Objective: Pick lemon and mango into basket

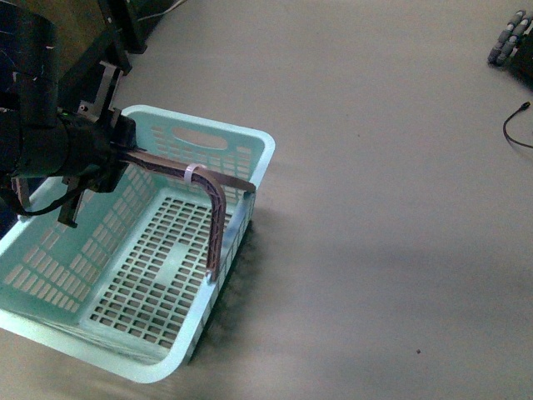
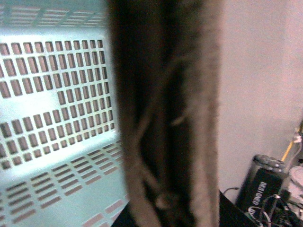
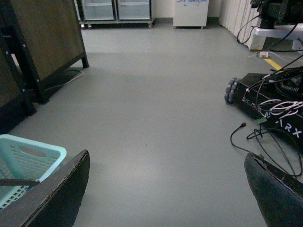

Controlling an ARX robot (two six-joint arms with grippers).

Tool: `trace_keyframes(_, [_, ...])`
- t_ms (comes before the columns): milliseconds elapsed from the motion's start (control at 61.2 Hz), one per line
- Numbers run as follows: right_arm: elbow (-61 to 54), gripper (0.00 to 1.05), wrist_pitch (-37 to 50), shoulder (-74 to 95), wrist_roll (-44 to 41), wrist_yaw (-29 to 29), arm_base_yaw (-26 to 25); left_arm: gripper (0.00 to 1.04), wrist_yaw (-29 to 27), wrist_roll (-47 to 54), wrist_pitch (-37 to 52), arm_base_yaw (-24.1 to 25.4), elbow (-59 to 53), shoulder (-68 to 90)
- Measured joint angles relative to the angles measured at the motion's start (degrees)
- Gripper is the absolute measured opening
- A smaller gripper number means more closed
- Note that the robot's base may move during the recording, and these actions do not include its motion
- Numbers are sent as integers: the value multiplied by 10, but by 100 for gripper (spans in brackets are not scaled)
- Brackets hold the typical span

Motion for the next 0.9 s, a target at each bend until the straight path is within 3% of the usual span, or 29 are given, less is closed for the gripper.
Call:
trace_keyframes(278, [0, 96, 0, 0, 0, 0, 0, 6, 13, 4, -10, -2, -42, -75])
trace_keyframes(490, [0, 96, 0, 0, 0, 0, 0, 5, 32, -13, -41, 16, -125, -257])
trace_keyframes(898, [0, 96, 0, 0, 0, 0, 0, 5, 85, -66, -239, 104, -177, -673])
